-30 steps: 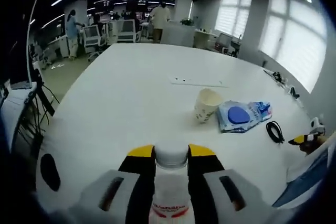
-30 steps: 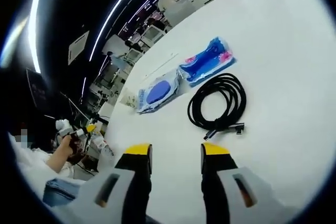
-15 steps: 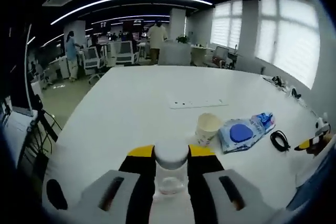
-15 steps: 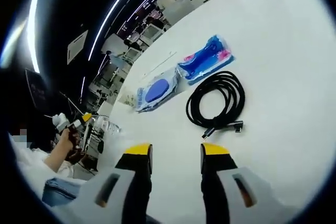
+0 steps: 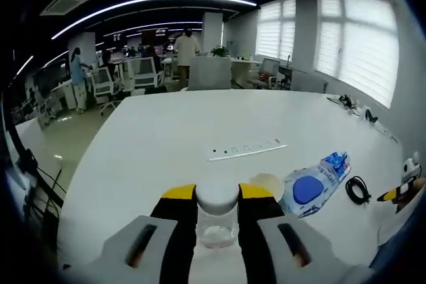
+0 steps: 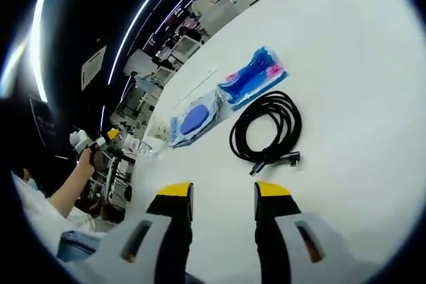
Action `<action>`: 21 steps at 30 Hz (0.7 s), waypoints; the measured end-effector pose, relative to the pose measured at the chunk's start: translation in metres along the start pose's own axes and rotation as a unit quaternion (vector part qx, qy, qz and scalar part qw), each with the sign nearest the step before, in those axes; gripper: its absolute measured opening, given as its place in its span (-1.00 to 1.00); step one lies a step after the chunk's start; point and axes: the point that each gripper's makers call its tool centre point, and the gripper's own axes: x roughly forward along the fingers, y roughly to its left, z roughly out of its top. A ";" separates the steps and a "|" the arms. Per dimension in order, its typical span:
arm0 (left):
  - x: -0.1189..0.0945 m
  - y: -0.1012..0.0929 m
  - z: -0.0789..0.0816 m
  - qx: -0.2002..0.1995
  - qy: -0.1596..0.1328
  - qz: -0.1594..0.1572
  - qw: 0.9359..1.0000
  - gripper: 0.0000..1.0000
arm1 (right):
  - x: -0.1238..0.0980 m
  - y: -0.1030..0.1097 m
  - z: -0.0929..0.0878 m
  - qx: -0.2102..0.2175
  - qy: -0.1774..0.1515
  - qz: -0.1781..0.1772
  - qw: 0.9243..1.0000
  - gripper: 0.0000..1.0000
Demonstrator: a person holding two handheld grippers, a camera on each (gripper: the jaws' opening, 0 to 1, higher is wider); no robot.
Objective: Arrange the tabletop items into an orderly group along one side of the table until the central work area is clear of visible clutter.
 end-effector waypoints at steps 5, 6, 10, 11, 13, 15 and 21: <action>0.017 0.000 0.005 -0.001 0.006 0.002 1.000 -0.59 | 0.001 -0.002 0.001 0.004 -0.001 -0.004 1.000 -0.31; 0.019 0.000 0.006 -0.001 0.007 0.002 1.000 -0.59 | 0.001 -0.002 0.001 0.004 0.000 -0.004 1.000 -0.31; 0.031 -0.001 0.006 -0.004 0.014 0.001 1.000 -0.59 | 0.002 -0.003 0.001 0.006 0.001 -0.005 1.000 -0.31; 0.033 -0.001 0.005 -0.005 0.015 0.001 1.000 -0.59 | 0.002 -0.004 0.001 0.006 0.000 -0.006 1.000 -0.31; 0.038 -0.001 0.003 -0.008 0.017 0.001 1.000 -0.59 | 0.002 -0.005 0.002 0.007 0.000 -0.007 1.000 -0.31; 0.043 -0.002 0.000 -0.010 0.020 0.000 1.000 -0.59 | 0.002 -0.005 0.002 0.009 -0.001 -0.008 1.000 -0.31; 0.052 -0.005 -0.006 -0.012 0.027 0.003 1.000 -0.59 | 0.001 -0.008 0.004 0.016 -0.005 -0.008 1.000 -0.31</action>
